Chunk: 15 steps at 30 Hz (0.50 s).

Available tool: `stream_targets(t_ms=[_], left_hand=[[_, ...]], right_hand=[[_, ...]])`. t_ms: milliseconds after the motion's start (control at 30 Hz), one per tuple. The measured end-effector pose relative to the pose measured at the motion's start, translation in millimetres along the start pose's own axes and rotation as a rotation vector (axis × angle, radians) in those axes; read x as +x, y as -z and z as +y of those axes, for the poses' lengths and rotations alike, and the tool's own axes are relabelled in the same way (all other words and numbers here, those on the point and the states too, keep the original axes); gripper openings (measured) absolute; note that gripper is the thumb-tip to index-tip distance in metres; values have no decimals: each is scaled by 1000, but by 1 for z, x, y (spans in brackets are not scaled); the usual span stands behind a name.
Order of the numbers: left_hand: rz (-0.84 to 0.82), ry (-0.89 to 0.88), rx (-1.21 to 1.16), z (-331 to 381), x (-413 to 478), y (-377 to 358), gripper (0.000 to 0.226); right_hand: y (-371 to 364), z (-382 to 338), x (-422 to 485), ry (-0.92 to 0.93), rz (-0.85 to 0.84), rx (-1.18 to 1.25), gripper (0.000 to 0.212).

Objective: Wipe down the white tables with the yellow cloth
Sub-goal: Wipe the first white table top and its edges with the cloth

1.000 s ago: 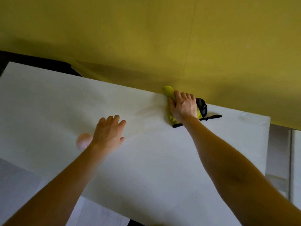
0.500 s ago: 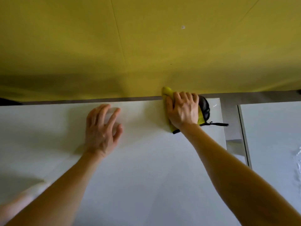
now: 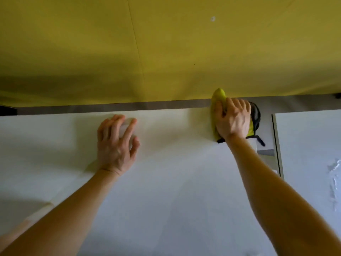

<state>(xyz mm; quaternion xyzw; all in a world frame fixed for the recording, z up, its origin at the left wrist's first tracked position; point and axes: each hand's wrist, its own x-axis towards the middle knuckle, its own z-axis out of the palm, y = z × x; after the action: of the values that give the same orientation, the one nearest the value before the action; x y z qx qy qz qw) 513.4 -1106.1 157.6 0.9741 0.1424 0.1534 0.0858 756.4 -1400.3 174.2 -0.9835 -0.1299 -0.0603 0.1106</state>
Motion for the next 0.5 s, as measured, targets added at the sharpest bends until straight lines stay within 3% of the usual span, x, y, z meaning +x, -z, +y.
stream_targets(t_ms=[67, 200, 333, 433, 500], left_hand=[[-11, -22, -5, 2, 1, 1, 47], [-8, 0, 19, 1, -1, 1, 46], [-14, -18, -21, 2, 0, 1, 48], [4, -8, -22, 3, 0, 0, 48], [18, 3, -10, 5, 1, 0, 48]], right_hand=[[-14, -65, -13, -81, 44, 0, 37], [-30, -185, -41, 365, -190, 239, 39], [-17, -84, -12, 611, -233, 171, 43], [14, 23, 14, 357, -158, 28, 51], [17, 27, 8, 103, -80, -39, 48]])
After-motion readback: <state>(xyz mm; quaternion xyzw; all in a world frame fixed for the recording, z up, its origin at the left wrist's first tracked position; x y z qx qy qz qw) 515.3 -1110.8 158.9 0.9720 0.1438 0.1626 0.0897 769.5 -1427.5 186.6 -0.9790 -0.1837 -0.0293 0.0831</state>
